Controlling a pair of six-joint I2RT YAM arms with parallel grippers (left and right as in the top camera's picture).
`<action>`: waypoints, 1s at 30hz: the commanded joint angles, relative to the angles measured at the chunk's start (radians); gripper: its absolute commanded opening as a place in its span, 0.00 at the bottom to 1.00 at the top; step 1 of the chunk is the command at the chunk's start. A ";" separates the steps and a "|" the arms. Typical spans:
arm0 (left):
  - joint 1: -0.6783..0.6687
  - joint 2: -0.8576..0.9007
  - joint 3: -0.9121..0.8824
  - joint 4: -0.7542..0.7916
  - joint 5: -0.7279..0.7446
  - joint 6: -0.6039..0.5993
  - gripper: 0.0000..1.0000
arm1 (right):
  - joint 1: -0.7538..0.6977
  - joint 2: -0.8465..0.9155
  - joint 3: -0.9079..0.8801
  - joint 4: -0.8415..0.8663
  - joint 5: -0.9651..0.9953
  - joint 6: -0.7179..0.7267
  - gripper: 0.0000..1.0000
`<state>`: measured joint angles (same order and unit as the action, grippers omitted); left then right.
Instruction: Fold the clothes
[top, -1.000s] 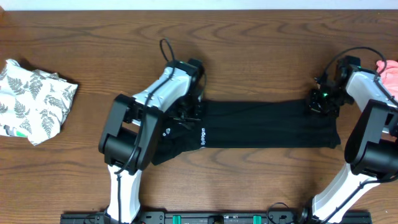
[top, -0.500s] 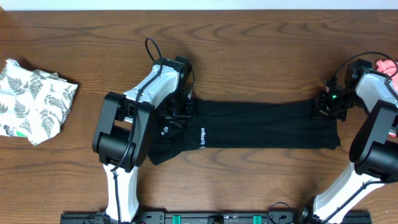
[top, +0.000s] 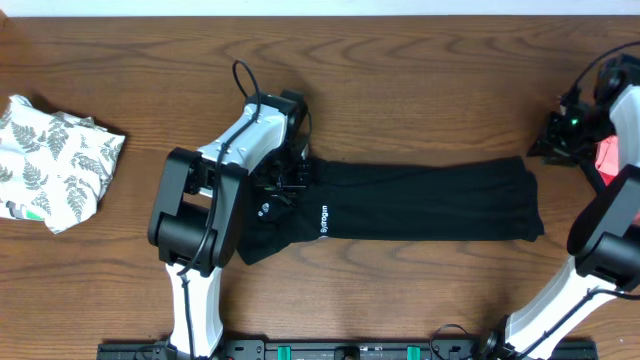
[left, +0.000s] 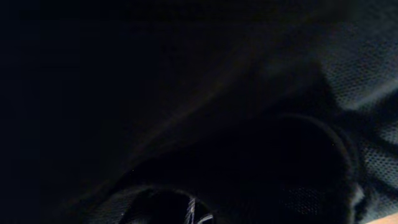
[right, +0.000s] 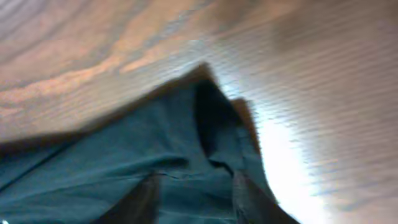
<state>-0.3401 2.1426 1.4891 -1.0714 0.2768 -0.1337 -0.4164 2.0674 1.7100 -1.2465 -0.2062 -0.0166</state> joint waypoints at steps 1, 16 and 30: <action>0.060 0.037 -0.021 0.025 -0.113 0.001 0.12 | -0.048 -0.003 -0.021 -0.006 0.007 -0.057 0.62; 0.138 0.037 -0.021 0.058 -0.105 -0.010 0.12 | -0.106 -0.003 -0.315 0.183 -0.207 -0.172 0.73; 0.136 0.037 -0.021 0.056 -0.102 -0.010 0.13 | -0.098 -0.003 -0.465 0.269 -0.319 -0.164 0.75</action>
<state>-0.2115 2.1422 1.4891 -1.0405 0.2775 -0.1345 -0.5209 2.0312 1.2968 -0.9958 -0.5205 -0.1699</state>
